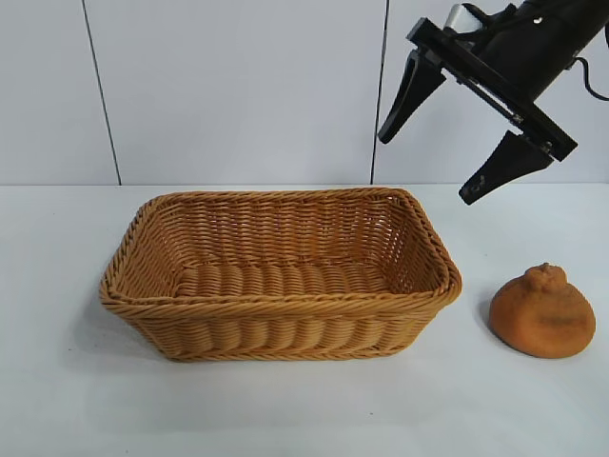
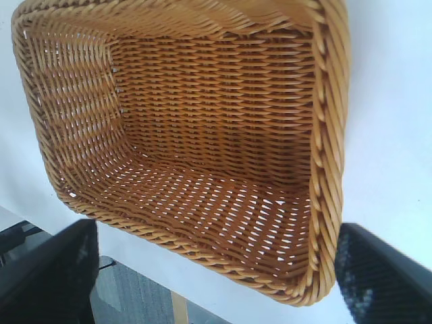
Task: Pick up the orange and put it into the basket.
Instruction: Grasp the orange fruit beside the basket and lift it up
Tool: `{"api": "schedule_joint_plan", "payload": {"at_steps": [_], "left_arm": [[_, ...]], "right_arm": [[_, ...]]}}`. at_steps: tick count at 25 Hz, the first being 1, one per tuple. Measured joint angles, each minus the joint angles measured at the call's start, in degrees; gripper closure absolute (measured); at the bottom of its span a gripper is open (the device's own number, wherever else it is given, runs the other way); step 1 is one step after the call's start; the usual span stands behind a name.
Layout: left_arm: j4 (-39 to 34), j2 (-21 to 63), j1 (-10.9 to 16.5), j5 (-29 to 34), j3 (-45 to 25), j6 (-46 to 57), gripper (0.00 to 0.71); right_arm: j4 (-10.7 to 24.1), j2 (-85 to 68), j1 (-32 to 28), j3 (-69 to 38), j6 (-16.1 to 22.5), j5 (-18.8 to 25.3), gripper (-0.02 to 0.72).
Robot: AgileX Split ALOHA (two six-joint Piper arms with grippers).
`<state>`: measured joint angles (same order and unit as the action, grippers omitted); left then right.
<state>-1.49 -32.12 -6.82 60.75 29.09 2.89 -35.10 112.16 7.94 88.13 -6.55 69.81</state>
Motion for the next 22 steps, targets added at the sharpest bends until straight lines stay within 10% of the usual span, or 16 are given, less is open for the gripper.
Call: {"api": "schedule_joint_plan", "payload": {"at_steps": [13, 22], "left_arm": [[-0.1, 17.8, 0.4, 0.1, -0.1, 0.0, 0.098], [-0.1, 29.1, 5.6, 0.1, -0.2, 0.0, 0.098]], "right_arm": [[0.0, 0.0, 0.0, 0.0, 0.0, 0.0, 0.054], [0.0, 0.0, 0.0, 0.0, -0.4, 0.0, 0.054]]}}
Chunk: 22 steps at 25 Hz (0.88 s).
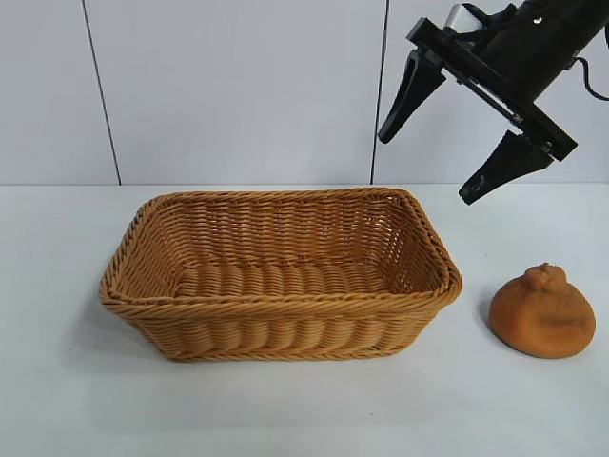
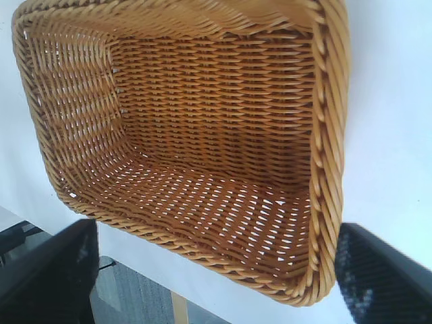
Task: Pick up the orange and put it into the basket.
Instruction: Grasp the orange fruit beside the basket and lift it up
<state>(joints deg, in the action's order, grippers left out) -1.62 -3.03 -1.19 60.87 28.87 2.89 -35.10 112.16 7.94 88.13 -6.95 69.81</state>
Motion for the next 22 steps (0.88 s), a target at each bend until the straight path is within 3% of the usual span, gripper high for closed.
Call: {"api": "schedule_joint_plan", "payload": {"at_steps": [5, 8, 15, 16, 20, 22], "left_arm": [[0.0, 3.3, 0.1, 0.3, 0.0, 0.0, 0.098], [0.0, 3.3, 0.1, 0.3, 0.0, 0.0, 0.098], [0.0, 3.3, 0.1, 0.3, 0.0, 0.0, 0.098], [0.0, 3.3, 0.1, 0.3, 0.0, 0.0, 0.098], [0.0, 3.3, 0.1, 0.3, 0.0, 0.0, 0.098], [0.0, 3.3, 0.1, 0.3, 0.0, 0.0, 0.098]], "right_arm": [[0.2, 0.0, 0.0, 0.0, -0.5, -0.7, 0.054], [2.9, 0.0, 0.0, 0.0, -0.4, -0.9, 0.054], [19.4, -2.0, 0.0, 0.0, 4.4, -0.6, 0.054], [19.4, -2.0, 0.0, 0.0, 4.4, -0.6, 0.054], [26.7, -2.8, 0.0, 0.0, 5.8, -0.1, 0.054], [28.7, -2.9, 0.0, 0.0, 6.2, 0.0, 0.054]]}}
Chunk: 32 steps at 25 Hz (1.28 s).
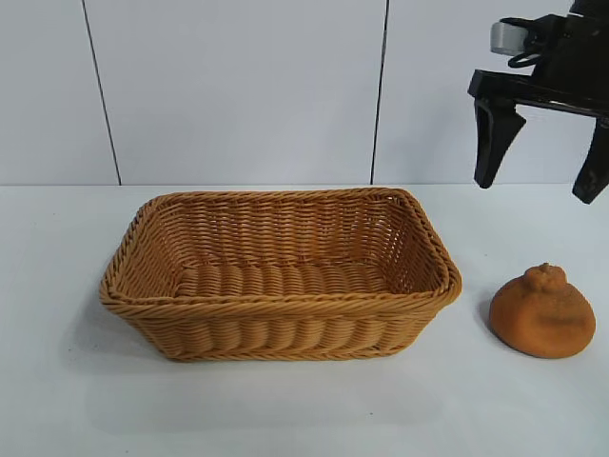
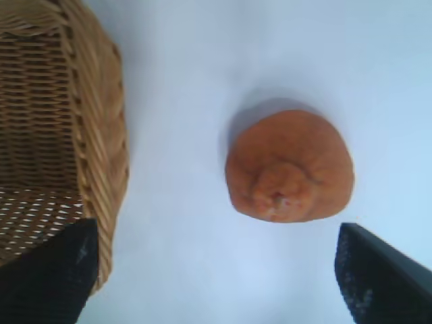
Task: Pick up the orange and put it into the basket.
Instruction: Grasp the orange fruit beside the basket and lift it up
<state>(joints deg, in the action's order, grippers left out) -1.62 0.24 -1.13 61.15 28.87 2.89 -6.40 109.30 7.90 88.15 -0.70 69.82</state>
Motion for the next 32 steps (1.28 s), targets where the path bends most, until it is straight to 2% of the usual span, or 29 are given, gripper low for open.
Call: {"api": "schedule_joint_plan", "payload": {"at_steps": [6, 23, 24, 26, 29, 30, 32], "left_arm": [[0.0, 0.0, 0.0, 0.0, 0.0, 0.0, 0.098], [0.0, 0.0, 0.0, -0.1, 0.0, 0.0, 0.098], [0.0, 0.0, 0.0, -0.1, 0.0, 0.0, 0.098], [0.0, 0.0, 0.0, -0.1, 0.0, 0.0, 0.098], [0.0, 0.0, 0.0, -0.1, 0.0, 0.0, 0.098], [0.0, 0.0, 0.0, -0.1, 0.0, 0.0, 0.098], [0.0, 0.0, 0.0, -0.1, 0.0, 0.0, 0.098]], "right_arm": [[2.7, -0.1, -1.5, 0.0, 0.7, 0.0, 0.054], [2.8, 16.5, -1.7, 0.0, 1.1, 0.0, 0.062], [3.1, 17.4, -1.7, 0.0, 1.1, 0.0, 0.088], [3.9, 18.0, -1.7, -0.1, 1.1, 0.0, 0.214], [4.8, 17.4, -1.7, -0.1, 1.1, 0.3, 0.584], [4.9, 16.9, -1.7, 0.0, 1.1, 0.4, 0.648], [4.9, 15.1, -1.8, 0.0, 1.1, 0.5, 0.662]]}}
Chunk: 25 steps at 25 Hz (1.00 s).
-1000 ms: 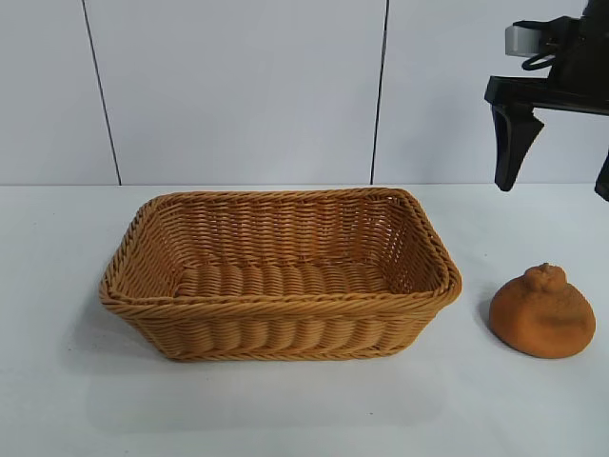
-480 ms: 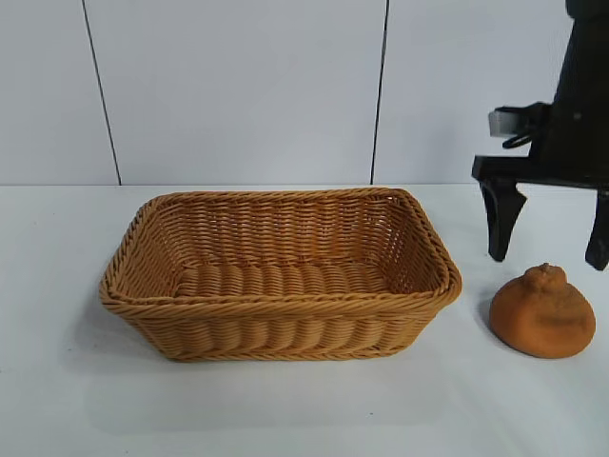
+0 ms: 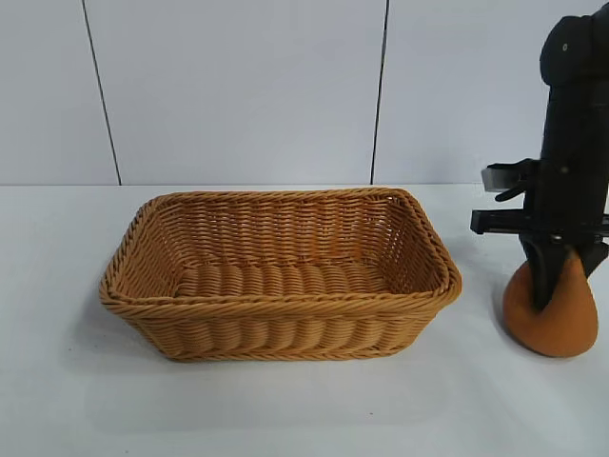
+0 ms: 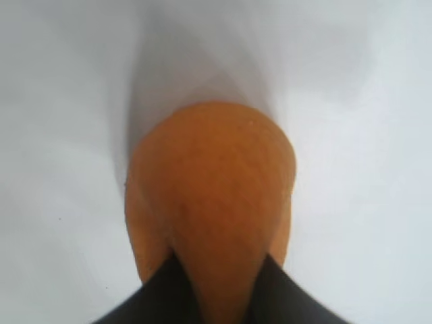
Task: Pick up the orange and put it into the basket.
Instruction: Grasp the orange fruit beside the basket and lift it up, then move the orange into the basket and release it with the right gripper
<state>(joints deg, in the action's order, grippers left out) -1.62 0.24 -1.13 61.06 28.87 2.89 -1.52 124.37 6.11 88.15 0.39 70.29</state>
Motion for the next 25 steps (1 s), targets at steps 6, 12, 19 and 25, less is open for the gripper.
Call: {"api": "schedule_joint_plan", "payload": {"at_steps": [6, 12, 19, 25], "left_arm": [[0.0, 0.0, 0.0, 0.0, 0.0, 0.0, 0.098], [0.0, 0.0, 0.0, 0.0, 0.0, 0.0, 0.098], [0.0, 0.0, 0.0, 0.0, 0.0, 0.0, 0.098], [0.0, 0.0, 0.0, 0.0, 0.0, 0.0, 0.098]], "right_arm": [[-0.6, -9.2, 0.0, 0.0, 0.0, -1.0, 0.662], [-1.2, -18.5, 0.0, 0.0, 0.0, -0.6, 0.662], [-8.5, -21.2, 0.0, 0.0, 0.0, -0.4, 0.662], [-16.2, -21.2, 4.8, 0.0, 0.0, -4.8, 0.662]]}}
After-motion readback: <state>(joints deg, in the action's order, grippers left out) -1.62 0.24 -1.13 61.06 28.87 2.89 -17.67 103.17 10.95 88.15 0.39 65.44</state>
